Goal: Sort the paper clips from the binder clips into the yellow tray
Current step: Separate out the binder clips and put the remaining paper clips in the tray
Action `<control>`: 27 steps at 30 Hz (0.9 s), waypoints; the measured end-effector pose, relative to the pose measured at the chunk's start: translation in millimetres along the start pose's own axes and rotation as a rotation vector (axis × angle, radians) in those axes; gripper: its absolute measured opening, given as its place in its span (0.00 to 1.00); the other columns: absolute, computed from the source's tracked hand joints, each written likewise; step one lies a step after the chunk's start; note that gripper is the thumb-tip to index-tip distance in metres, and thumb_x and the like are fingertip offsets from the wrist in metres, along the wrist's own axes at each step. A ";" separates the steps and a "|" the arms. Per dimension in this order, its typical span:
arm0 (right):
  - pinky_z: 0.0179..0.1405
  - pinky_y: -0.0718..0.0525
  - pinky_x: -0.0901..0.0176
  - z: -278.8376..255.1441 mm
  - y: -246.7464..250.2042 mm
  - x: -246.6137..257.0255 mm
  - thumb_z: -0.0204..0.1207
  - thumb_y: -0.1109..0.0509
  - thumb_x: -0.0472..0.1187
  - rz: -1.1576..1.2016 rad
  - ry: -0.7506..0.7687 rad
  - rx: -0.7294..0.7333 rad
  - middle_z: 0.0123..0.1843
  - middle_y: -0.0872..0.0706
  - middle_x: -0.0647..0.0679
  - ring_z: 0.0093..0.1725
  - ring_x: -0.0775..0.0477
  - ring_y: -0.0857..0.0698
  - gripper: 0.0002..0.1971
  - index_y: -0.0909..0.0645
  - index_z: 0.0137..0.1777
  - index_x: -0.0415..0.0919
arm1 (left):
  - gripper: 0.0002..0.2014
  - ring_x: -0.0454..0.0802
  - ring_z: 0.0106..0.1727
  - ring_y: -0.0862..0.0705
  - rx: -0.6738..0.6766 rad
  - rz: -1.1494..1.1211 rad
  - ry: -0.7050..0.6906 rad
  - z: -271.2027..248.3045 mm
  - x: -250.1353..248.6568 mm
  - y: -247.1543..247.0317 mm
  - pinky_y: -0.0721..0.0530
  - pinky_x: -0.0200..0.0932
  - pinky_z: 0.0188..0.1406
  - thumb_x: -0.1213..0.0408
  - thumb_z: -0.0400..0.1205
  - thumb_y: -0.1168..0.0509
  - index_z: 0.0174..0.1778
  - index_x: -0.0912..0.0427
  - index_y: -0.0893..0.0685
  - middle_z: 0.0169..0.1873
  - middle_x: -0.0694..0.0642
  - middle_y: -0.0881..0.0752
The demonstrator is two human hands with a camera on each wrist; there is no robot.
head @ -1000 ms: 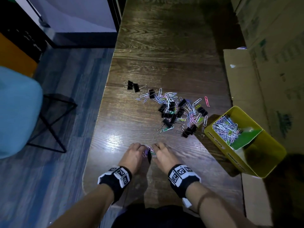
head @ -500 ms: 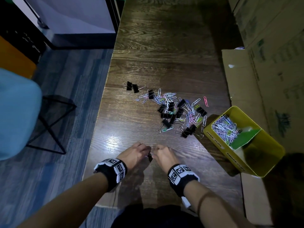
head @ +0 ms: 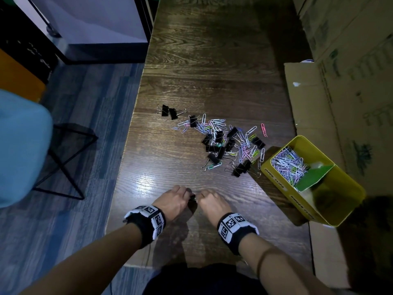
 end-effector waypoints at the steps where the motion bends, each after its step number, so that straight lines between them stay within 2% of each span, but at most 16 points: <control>1: 0.64 0.21 0.45 -1.0 0.4 -1.9 0.77 0.40 0.25 0.018 -0.009 -0.004 0.67 0.22 0.36 0.67 0.35 0.23 0.19 0.26 0.68 0.32 | 0.17 0.50 0.34 0.19 0.008 0.019 -0.012 0.5 -1.0 1.8 0.19 0.39 0.27 0.66 0.62 0.24 0.45 0.62 0.16 0.35 0.54 0.17; 3: 0.61 0.21 0.45 -2.7 1.6 -7.0 0.77 0.41 0.25 0.067 -0.031 -0.019 0.68 0.23 0.36 0.66 0.35 0.22 0.19 0.26 0.68 0.33 | 0.14 0.56 0.42 0.19 0.112 0.019 -0.022 -0.7 -1.3 2.1 0.18 0.44 0.35 0.70 0.70 0.33 0.52 0.67 0.19 0.42 0.60 0.18; 4: 0.59 0.20 0.46 -3.4 1.1 -10.4 0.77 0.41 0.26 0.105 -0.045 -0.024 0.68 0.22 0.37 0.65 0.35 0.21 0.19 0.25 0.67 0.33 | 0.13 0.57 0.42 0.19 0.120 0.031 -0.046 -1.3 -2.1 4.8 0.18 0.45 0.34 0.71 0.71 0.35 0.52 0.68 0.20 0.42 0.62 0.18; 6: 0.57 0.19 0.48 -3.8 2.1 -16.8 0.80 0.39 0.30 0.172 -0.075 -0.053 0.65 0.19 0.38 0.62 0.36 0.18 0.15 0.22 0.65 0.37 | 0.08 0.53 0.31 0.19 0.135 0.055 -0.069 -0.4 -2.9 4.6 0.20 0.41 0.21 0.69 0.68 0.39 0.41 0.65 0.18 0.31 0.59 0.17; 7: 0.56 0.19 0.50 -3.1 1.8 -19.9 0.81 0.38 0.35 0.226 -0.093 -0.067 0.62 0.17 0.38 0.60 0.37 0.16 0.13 0.20 0.63 0.38 | 0.10 0.51 0.26 0.20 0.161 0.013 -0.052 1.6 -2.8 4.3 0.23 0.38 0.16 0.67 0.68 0.44 0.36 0.63 0.18 0.27 0.57 0.18; 9: 0.53 0.20 0.55 -3.4 6.4 -23.6 0.82 0.37 0.41 0.382 -0.165 -0.078 0.55 0.13 0.38 0.55 0.40 0.14 0.12 0.16 0.59 0.40 | 0.15 0.50 0.24 0.19 0.086 -0.072 0.016 8.1 -3.6 14.3 0.23 0.37 0.17 0.62 0.68 0.49 0.33 0.59 0.17 0.24 0.55 0.18; 11: 0.49 0.20 0.61 -4.9 10.8 -32.4 0.80 0.33 0.43 0.596 -0.259 -0.108 0.51 0.10 0.42 0.49 0.45 0.13 0.10 0.14 0.55 0.42 | 0.15 0.56 0.34 0.16 0.093 -0.339 0.211 13.4 4.2 21.8 0.20 0.42 0.31 0.58 0.73 0.47 0.38 0.60 0.16 0.33 0.59 0.14; 12: 0.50 0.19 0.61 -6.7 12.2 -37.3 0.79 0.31 0.44 0.704 -0.299 -0.105 0.49 0.10 0.45 0.47 0.47 0.13 0.09 0.13 0.54 0.43 | 0.14 0.57 0.38 0.16 0.124 -0.503 0.345 13.8 12.8 17.2 0.21 0.44 0.37 0.57 0.76 0.45 0.41 0.61 0.16 0.37 0.61 0.14; 13: 0.53 0.16 0.56 -8.8 13.3 -42.9 0.77 0.29 0.44 0.808 -0.312 -0.112 0.47 0.10 0.46 0.47 0.47 0.13 0.07 0.13 0.51 0.43 | 0.12 0.55 0.38 0.18 0.154 -0.684 0.451 14.4 19.5 12.4 0.23 0.44 0.39 0.59 0.79 0.42 0.42 0.61 0.16 0.37 0.61 0.14; 15: 0.55 0.14 0.45 -18.1 23.0 -55.5 0.76 0.27 0.41 1.025 -0.343 -0.151 0.45 0.10 0.50 0.48 0.46 0.12 0.02 0.13 0.45 0.46 | 0.08 0.53 0.29 0.22 0.165 -1.033 0.628 16.2 28.5 7.1 0.23 0.45 0.33 0.66 0.80 0.38 0.35 0.61 0.19 0.30 0.59 0.18; 17: 0.51 0.13 0.47 -34.0 39.8 -71.3 0.75 0.27 0.38 1.205 -0.368 -0.250 0.45 0.12 0.52 0.48 0.45 0.13 0.06 0.15 0.42 0.52 | 0.12 0.51 0.22 0.26 0.127 -1.277 0.716 26.2 29.2 13.3 0.27 0.42 0.23 0.72 0.79 0.40 0.29 0.60 0.23 0.25 0.58 0.23; 19: 0.42 0.13 0.57 -55.4 65.2 -88.6 0.75 0.28 0.38 1.291 -0.380 -0.361 0.46 0.12 0.52 0.44 0.50 0.14 0.06 0.16 0.44 0.52 | 0.12 0.51 0.21 0.26 0.105 -1.395 0.679 47.6 21.4 34.2 0.29 0.40 0.21 0.74 0.78 0.41 0.28 0.60 0.23 0.24 0.58 0.23; 21: 0.37 0.16 0.64 -77.7 87.9 -108.2 0.75 0.29 0.38 1.314 -0.398 -0.461 0.45 0.11 0.51 0.38 0.54 0.15 0.04 0.16 0.46 0.49 | 0.10 0.49 0.22 0.25 0.104 -1.428 0.548 77.1 4.8 64.4 0.28 0.39 0.20 0.74 0.78 0.40 0.31 0.61 0.23 0.25 0.57 0.23; 24: 0.33 0.16 0.67 -104.3 111.8 -140.5 0.75 0.28 0.34 1.396 -0.454 -0.668 0.39 0.11 0.49 0.32 0.60 0.15 0.03 0.15 0.47 0.40 | 0.11 0.49 0.23 0.26 0.095 -1.411 0.387 126.2 -27.7 103.3 0.28 0.37 0.21 0.70 0.79 0.38 0.29 0.59 0.22 0.23 0.55 0.23; 26: 0.31 0.16 0.71 -118.1 122.7 -162.2 0.75 0.28 0.33 1.363 -0.494 -0.779 0.41 0.11 0.47 0.34 0.63 0.14 0.04 0.15 0.45 0.42 | 0.12 0.49 0.22 0.26 0.062 -1.328 0.319 157.7 -51.8 122.7 0.27 0.36 0.21 0.67 0.78 0.35 0.27 0.57 0.21 0.20 0.52 0.22; 27: 0.31 0.16 0.71 -123.7 126.7 -173.0 0.75 0.27 0.34 1.320 -0.518 -0.820 0.43 0.10 0.45 0.36 0.61 0.13 0.03 0.15 0.45 0.43 | 0.11 0.47 0.20 0.26 0.040 -1.261 0.298 171.9 -63.6 131.2 0.28 0.34 0.21 0.65 0.77 0.34 0.27 0.57 0.19 0.19 0.51 0.22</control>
Point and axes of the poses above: each hand's wrist, its own z-axis towards the middle knuckle, its own y-axis out of the back of the hand, x = y × z, the point moved 4 cm from there along z, towards the middle knuckle
